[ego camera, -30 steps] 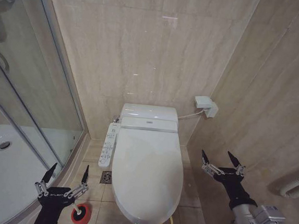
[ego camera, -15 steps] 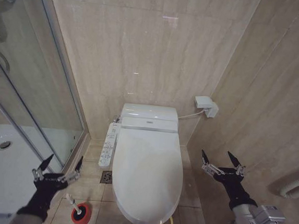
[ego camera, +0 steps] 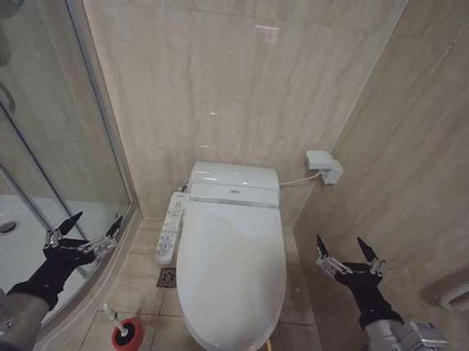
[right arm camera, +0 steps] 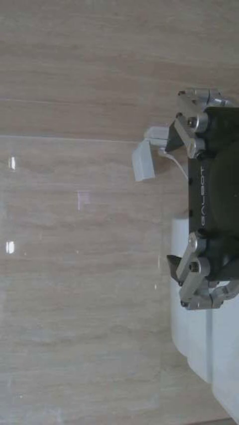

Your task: Open the toilet lid, clean the toilet bowl with a toilet brush, close the toilet lid, and flush.

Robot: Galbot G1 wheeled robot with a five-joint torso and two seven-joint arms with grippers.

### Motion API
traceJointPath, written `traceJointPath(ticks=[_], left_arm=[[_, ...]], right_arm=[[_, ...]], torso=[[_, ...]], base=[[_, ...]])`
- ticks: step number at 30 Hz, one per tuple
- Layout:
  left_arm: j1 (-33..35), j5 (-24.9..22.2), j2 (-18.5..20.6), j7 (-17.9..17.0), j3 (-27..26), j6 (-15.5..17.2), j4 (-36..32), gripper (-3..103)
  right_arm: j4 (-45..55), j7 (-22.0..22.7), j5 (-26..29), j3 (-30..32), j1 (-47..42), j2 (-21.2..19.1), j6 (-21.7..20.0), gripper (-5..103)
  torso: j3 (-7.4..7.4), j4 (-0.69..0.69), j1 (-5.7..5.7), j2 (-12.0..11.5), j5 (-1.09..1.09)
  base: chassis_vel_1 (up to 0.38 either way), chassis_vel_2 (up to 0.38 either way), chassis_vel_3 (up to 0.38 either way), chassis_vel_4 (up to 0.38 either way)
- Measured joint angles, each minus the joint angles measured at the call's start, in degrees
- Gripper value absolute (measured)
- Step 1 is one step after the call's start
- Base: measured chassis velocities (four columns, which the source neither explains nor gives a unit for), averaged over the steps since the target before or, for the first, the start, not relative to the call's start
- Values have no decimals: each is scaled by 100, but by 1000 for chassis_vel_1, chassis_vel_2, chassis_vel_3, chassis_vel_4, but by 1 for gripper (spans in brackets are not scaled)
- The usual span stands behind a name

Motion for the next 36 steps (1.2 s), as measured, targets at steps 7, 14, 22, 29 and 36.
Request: traceJointPath(ticks=[7, 14, 22, 29, 36], left_arm=[[-258, 19, 281, 444, 168, -855, 1006, 94], [-304, 51, 331, 537, 211, -1051, 1204, 95], [-1166, -262, 795, 519, 947, -1470, 2229, 96], [-1340, -345, 930, 518, 1097, -1490, 2378, 96], [-1456, -441, 990, 556, 1180, -1513, 2461, 94]], right_arm=[[0, 0, 0, 0, 0, 0, 0, 100], [0, 0, 0, 0, 0, 0, 0, 100], [0, 0, 0, 0, 0, 0, 0, 100], [0, 0, 1, 0, 0, 0, 0, 100], [0, 0, 0, 0, 0, 0, 0, 100]], torso=[[0, -2, 0, 0, -1], [0, 0, 0, 0, 0], [0, -5, 1, 0, -3], [0, 2, 0, 0, 1], [0, -1, 0, 0, 1]], base=[[0, 0, 0, 0], [0, 0, 0, 0], [0, 0, 0, 0], [0, 0, 0, 0], [0, 0, 0, 0]])
